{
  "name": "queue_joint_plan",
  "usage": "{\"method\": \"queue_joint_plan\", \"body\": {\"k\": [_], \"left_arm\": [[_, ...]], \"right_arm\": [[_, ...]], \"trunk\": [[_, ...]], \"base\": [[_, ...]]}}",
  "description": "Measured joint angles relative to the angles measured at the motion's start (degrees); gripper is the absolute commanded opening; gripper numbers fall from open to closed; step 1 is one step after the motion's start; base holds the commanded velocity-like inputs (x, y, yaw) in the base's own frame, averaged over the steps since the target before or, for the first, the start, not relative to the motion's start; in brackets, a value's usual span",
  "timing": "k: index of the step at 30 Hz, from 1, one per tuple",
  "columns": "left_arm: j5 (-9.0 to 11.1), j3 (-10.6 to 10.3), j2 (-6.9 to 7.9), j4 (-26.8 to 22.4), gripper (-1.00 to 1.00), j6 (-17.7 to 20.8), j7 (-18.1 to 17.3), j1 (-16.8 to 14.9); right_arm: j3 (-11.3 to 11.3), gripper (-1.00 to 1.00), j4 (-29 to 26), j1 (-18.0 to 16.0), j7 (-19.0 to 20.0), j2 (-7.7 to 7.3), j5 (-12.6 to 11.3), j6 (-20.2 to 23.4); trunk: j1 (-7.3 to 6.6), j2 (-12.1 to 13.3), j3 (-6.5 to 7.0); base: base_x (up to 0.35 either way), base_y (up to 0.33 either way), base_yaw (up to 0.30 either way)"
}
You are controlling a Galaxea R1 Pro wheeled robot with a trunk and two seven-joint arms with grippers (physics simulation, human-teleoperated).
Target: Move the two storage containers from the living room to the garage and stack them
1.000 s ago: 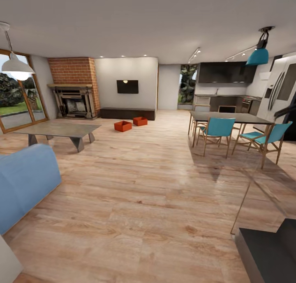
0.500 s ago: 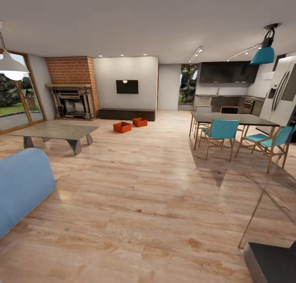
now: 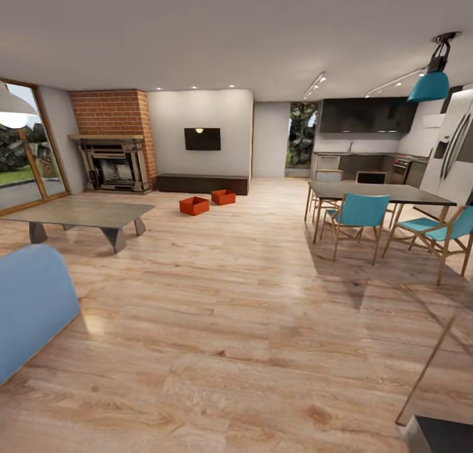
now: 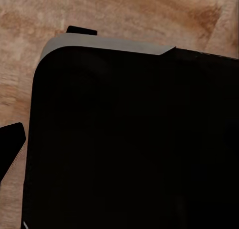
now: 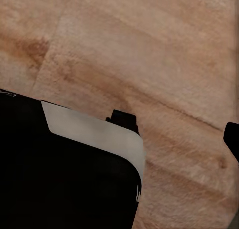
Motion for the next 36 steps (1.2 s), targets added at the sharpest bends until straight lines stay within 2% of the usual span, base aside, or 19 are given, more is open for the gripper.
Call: {"method": "queue_joint_plan", "body": {"k": [6,12,20,31,36], "left_arm": [[-0.01,0.01,-0.01,0.0,1.0,0.01,0.0,0.0],[-0.01,0.01,-0.01,0.0,1.0,-0.02,0.0,0.0],[-0.01,0.01,-0.01,0.0,1.0,-0.01,0.02,0.0],[-0.01,0.01,-0.01,0.0,1.0,0.01,0.03,0.0],[-0.01,0.01,-0.01,0.0,1.0,-0.04,0.02,0.0]], "right_arm": [[-0.19,1.0,0.0,0.0,0.0,0.2,-0.24,0.0],[-1.82,1.0,-0.07,0.0,0.34,0.09,-0.33,-0.06],[-1.9,1.0,-0.18,0.0,-0.8,0.13,-0.35,-0.02],[-1.85,1.0,-0.37,-0.01,-0.3,-0.39,-0.37,0.07],[-1.92,1.0,-0.17,0.0,-0.36,0.08,-0.45,0.12]], "trunk": [[0.0,0.0,0.0],[0.0,0.0,0.0],[0.0,0.0,0.0],[0.0,0.0,0.0],[0.0,0.0,0.0]], "base": [[0.322,0.0,0.0],[0.323,0.0,0.0],[0.323,0.0,0.0],[0.323,0.0,0.0],[0.322,0.0,0.0]]}}
